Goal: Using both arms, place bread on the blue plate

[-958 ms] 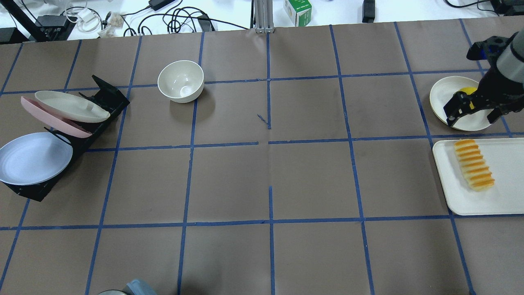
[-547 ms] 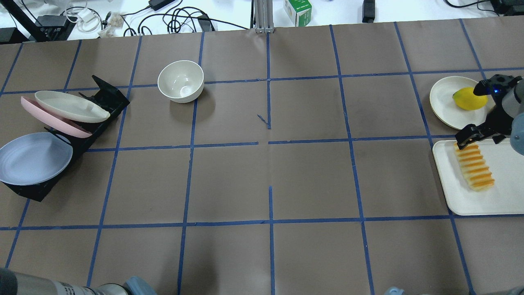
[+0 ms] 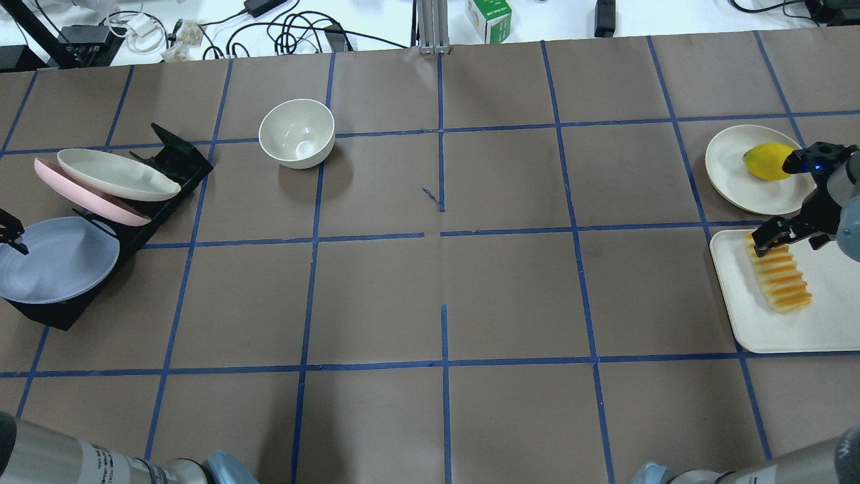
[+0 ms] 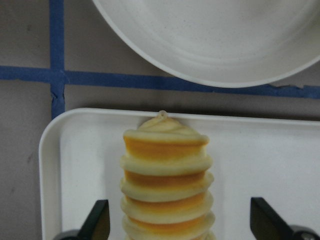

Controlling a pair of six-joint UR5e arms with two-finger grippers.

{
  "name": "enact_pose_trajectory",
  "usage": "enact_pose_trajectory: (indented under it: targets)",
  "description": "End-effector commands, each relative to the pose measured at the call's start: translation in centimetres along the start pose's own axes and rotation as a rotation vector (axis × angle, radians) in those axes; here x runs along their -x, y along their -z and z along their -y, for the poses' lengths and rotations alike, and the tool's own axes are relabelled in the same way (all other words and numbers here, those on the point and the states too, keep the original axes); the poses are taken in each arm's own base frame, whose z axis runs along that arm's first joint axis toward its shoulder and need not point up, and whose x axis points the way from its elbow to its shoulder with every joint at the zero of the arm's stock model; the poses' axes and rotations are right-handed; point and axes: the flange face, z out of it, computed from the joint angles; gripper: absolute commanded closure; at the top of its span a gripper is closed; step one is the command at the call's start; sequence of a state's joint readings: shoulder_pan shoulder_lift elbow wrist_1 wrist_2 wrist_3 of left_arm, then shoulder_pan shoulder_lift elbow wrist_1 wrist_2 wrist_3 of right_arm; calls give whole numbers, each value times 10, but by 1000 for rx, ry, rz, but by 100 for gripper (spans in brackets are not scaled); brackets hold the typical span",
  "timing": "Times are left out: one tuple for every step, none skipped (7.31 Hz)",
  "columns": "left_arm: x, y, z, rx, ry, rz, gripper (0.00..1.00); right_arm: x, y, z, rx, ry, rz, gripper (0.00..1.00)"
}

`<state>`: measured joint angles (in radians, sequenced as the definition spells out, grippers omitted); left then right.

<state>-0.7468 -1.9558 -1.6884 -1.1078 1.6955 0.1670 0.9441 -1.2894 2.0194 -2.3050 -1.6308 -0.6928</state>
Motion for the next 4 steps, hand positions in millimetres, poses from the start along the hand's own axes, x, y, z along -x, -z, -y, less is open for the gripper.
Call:
enact_pose_trajectory:
  targets:
    - [3,-5,-1,14,-40,14,56,-1,-3,1,8,-7,7,0]
    - [2,-5,-1,14,-51,15,92,0,-7,1,16,-5,13,0]
    - [2,-4,-1,13,-57,14,100,3,-12,-3,34,-5,28,0]
    - [6,3,-3,1,-51,23,100,1,-8,-1,22,-5,16,0]
